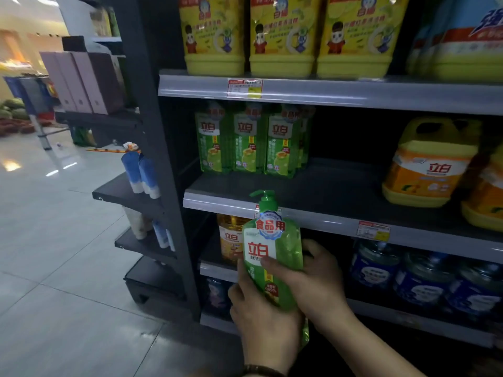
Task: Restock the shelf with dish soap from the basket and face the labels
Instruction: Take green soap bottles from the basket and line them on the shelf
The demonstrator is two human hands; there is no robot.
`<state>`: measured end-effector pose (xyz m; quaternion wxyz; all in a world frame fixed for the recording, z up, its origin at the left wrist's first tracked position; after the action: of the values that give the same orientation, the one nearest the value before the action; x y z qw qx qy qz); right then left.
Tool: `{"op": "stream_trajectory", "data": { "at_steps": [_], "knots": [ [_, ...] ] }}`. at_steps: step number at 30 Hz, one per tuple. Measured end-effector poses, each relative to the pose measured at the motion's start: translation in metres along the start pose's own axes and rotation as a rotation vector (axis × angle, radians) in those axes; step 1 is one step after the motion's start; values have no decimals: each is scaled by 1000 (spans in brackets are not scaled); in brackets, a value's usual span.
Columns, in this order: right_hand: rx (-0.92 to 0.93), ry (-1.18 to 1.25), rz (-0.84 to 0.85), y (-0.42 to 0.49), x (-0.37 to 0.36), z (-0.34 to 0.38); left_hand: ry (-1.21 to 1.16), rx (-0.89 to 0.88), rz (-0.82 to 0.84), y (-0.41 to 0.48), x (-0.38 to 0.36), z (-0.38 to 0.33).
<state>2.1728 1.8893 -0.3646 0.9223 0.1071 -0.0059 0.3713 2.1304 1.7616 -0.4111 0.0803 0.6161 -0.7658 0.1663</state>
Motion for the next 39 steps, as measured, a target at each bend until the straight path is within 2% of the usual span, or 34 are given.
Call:
{"op": "stream_trajectory", "data": {
  "at_steps": [4,7,9,13,17,20,22,25,30,32,35,36,39],
  "knots": [
    [131,-61,47,22,-19,24,-233,-82,120,43,11,-18],
    [267,-102,128,46,-26,49,-324,-105,253,74,19,-28],
    [290,-135,190,69,-28,54,-361,-100,334,90,25,-32],
    [105,30,442,108,-50,41,-442,-95,454,123,32,-34],
    [-10,151,659,118,-83,33,-715,-31,694,145,22,-26],
    [-11,173,658,125,-102,32,-842,-43,822,154,21,-24],
    [-24,161,635,130,-111,30,-862,-50,836,161,23,-20],
    [-13,143,579,141,-121,37,-877,-42,695,182,42,-21],
    [109,121,363,170,-123,68,-724,-199,340,202,80,-46],
    [174,107,306,180,-126,78,-606,-310,258,195,83,-59],
    [198,120,207,197,-131,85,-312,-508,12,192,83,-71],
    [180,133,186,203,-134,85,-256,-530,-38,193,81,-71],
    [111,161,168,222,-144,81,-227,-525,-53,194,70,-65]
  ]
}}
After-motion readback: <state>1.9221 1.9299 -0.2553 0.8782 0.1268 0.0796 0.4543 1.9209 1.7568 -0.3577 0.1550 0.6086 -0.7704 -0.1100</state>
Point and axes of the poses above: each hand's wrist, its own y-axis towards the middle knuckle, its own x-axis out of the back of the hand, z = x × y, the point moved 8 cm from there along y, towards the middle knuckle, and after that the axes turned 10 degrees about x, right-handed, at the moved point
